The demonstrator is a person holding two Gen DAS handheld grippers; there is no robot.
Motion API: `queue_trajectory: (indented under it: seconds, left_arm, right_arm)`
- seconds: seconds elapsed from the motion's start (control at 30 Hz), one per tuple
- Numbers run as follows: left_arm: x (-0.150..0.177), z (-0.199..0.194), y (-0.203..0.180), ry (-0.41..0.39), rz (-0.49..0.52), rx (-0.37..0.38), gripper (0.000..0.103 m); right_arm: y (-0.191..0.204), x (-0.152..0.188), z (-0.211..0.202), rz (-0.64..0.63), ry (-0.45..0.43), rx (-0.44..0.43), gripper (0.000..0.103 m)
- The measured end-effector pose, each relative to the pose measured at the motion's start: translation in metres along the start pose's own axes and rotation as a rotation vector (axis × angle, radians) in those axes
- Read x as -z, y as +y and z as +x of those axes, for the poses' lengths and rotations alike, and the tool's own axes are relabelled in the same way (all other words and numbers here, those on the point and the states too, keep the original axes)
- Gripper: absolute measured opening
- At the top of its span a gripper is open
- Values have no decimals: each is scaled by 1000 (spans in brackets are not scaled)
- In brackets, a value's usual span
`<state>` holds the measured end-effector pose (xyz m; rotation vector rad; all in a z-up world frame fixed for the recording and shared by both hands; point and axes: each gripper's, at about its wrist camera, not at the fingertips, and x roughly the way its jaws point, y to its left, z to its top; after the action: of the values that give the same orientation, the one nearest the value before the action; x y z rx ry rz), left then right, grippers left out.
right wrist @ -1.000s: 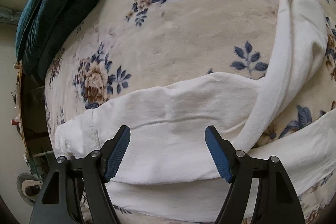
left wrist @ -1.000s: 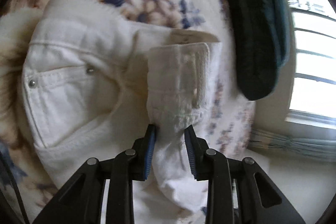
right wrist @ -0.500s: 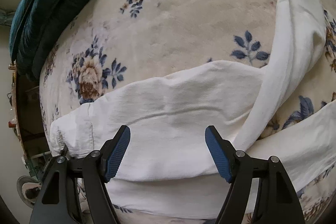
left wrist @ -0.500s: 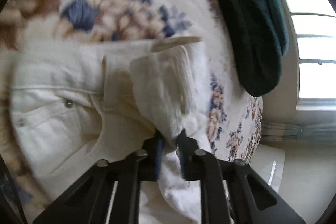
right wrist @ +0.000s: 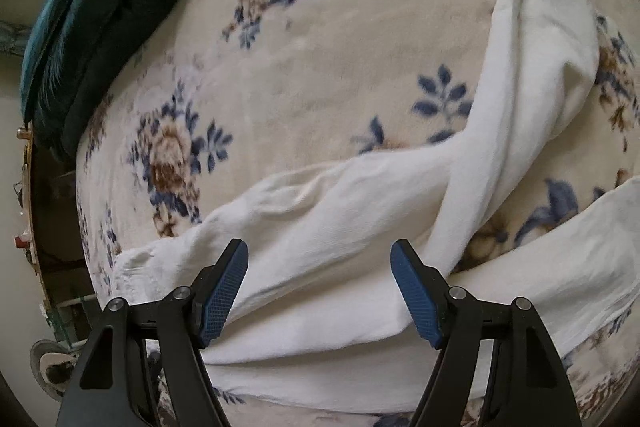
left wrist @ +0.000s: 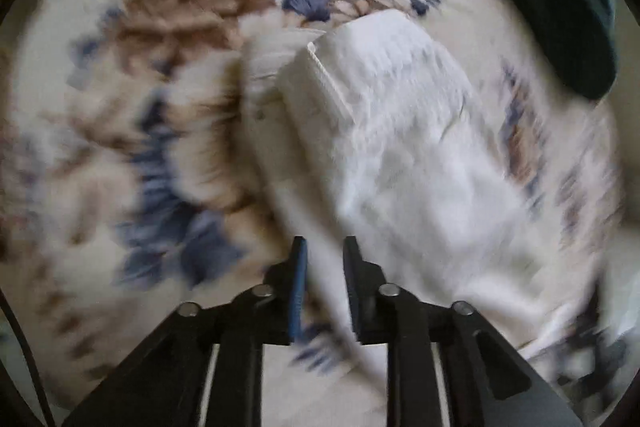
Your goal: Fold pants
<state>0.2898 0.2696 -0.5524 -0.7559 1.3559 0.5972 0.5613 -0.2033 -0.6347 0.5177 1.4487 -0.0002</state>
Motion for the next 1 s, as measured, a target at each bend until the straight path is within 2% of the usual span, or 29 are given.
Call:
queue_trajectory:
  seconds: [0.03,0.07,0.1,0.13,0.17,0.23,0.27,0.3,0.37,0.43,0.5,0.6,0.67,0.77,0.83,0.87,1.0]
  left_arm:
    - [5,-8,-2,-15,13,-30,25]
    - [16,-20,-9,-44,46,-97,33]
    - [25,-26,-22,-60,104,-164,34]
    - [29,-28,-31,-66,149,-181,36]
    - [35,-27,-49,-70,216,-215,45]
    - [46,-21,-82,-87,309,-215,57]
    - [55,-13,-104,-86,373,-206,69]
    - [62,-2,-130,-67,431,-197,75]
    - [74,17,-168,-21,518,-156,75]
    - [85,32,-203,-4,590,-142,75]
    - [98,46,-236,2,677,-162,75]
    - [110,61,-264,18,736,-189,75]
    - [116,71,-274,32,759,-215,75]
    - [123,78,-285,63,783,-207,75]
    - [127,78,-291,58,807,-214,75]
    - [128,78,-293,58,811,-213,75]
    - [128,77,-300,52,818,-213,75]
  right_arm:
    - [-6,-6,-9,11,-17,7,76]
    - [-13,-14,-19,25,-35,19,76]
    - [-23,-23,-29,43,-54,41,76]
    - [-31,-31,-38,60,-69,57,76]
    - [-42,-41,-48,80,-82,74,76]
    - [-64,-62,-60,121,-96,113,76]
    - [-73,-74,-62,135,-97,126,77]
    - [-78,-86,-61,132,-86,145,77]
    - [-89,-115,-53,109,-69,215,77]
    - [-97,-141,-34,75,-9,284,77]
    - [-105,-162,-13,60,40,339,76]
    - [-113,-184,16,17,83,441,76]
    - [-122,-193,27,29,98,464,76]
    - [-137,-199,48,68,156,449,76]
    - [-142,-198,59,66,168,470,72]
    - [-142,-198,63,53,172,484,66]
    - [-132,-193,76,-40,162,535,25]
